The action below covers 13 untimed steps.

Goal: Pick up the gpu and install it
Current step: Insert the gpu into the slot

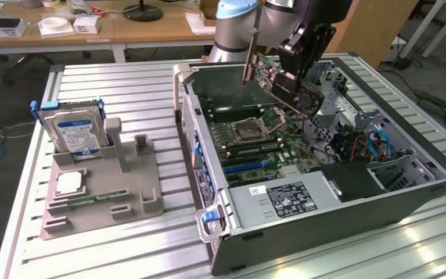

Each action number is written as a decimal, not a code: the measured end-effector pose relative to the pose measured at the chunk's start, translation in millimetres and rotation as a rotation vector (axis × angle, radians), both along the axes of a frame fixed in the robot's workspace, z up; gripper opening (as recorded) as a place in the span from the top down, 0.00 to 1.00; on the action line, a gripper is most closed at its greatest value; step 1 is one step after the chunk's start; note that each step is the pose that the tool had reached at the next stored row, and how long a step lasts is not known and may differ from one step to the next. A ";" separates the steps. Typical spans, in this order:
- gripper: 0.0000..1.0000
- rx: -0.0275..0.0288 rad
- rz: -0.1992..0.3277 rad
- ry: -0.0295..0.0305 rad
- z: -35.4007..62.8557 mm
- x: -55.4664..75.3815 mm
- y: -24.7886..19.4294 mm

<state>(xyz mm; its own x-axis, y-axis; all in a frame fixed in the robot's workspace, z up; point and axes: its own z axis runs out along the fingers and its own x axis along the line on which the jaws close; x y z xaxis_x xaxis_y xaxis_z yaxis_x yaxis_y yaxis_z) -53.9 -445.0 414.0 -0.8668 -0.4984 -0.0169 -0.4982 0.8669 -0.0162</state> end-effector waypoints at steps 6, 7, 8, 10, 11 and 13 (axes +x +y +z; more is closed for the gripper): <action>0.74 0.0000 0.029 0.0000 0.0 0.0 -1.1; 0.74 0.0000 0.033 0.0000 0.0 0.0 -1.2; 0.74 -0.0001 0.038 0.0001 0.0 0.0 -1.4; 0.74 0.0000 0.048 0.0000 0.0 0.0 -1.7; 0.74 -0.0001 0.052 0.0001 0.1 0.0 -1.9; 0.74 -0.0001 0.061 0.0001 0.0 0.0 -2.2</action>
